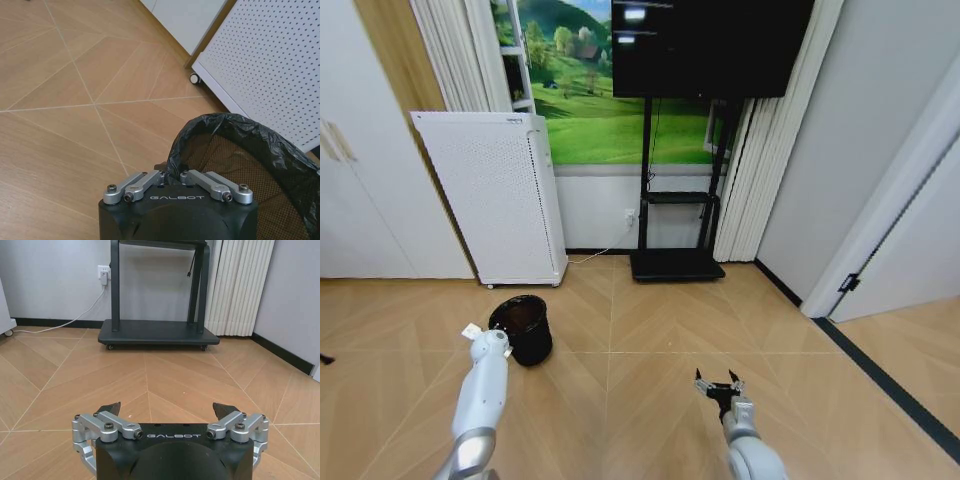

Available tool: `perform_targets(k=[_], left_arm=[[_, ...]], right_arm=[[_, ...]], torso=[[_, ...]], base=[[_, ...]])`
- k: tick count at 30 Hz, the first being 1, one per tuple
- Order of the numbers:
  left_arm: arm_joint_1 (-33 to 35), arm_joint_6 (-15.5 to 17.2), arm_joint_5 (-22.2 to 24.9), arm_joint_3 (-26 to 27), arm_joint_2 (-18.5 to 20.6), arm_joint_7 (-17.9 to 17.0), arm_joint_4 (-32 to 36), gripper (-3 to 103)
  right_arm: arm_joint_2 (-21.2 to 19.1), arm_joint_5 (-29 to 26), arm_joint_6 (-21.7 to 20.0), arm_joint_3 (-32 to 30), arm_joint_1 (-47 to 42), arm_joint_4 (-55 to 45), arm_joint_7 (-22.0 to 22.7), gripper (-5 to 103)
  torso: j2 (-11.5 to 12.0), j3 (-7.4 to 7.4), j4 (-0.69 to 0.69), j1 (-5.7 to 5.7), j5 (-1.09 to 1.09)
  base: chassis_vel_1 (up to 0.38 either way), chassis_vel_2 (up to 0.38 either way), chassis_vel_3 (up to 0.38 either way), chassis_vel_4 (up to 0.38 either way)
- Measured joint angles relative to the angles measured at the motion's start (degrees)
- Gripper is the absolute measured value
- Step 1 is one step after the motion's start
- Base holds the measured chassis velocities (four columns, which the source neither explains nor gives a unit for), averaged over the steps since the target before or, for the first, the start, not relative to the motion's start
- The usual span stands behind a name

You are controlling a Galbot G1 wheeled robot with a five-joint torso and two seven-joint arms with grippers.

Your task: Pick up the trash bin and place the garbage on the floor into it.

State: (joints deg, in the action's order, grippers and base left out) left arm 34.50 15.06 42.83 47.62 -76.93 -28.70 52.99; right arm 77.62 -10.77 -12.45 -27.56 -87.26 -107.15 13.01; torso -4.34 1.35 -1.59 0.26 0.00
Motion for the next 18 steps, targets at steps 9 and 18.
perform_targets(k=[9, 18], left_arm=[[-0.4, -2.1, -1.5, -0.1, -0.1, 1.0, -2.4, 8], [0.1, -3.2, -4.5, -0.1, 0.1, 3.9, -2.5, 45]], right_arm=[[1.0, 0.5, 1.7, 0.2, -0.1, 0.8, -0.3, 100], [1.2, 1.6, 2.4, 0.4, -0.6, 0.9, -1.1, 100]], torso=[[0.0, -0.01, 0.0, 0.0, 0.01], [0.0, 0.0, 0.01, 0.0, -0.01]], base=[[0.0, 0.0, 0.0, 0.0], [0.0, 0.0, 0.0, 0.0]])
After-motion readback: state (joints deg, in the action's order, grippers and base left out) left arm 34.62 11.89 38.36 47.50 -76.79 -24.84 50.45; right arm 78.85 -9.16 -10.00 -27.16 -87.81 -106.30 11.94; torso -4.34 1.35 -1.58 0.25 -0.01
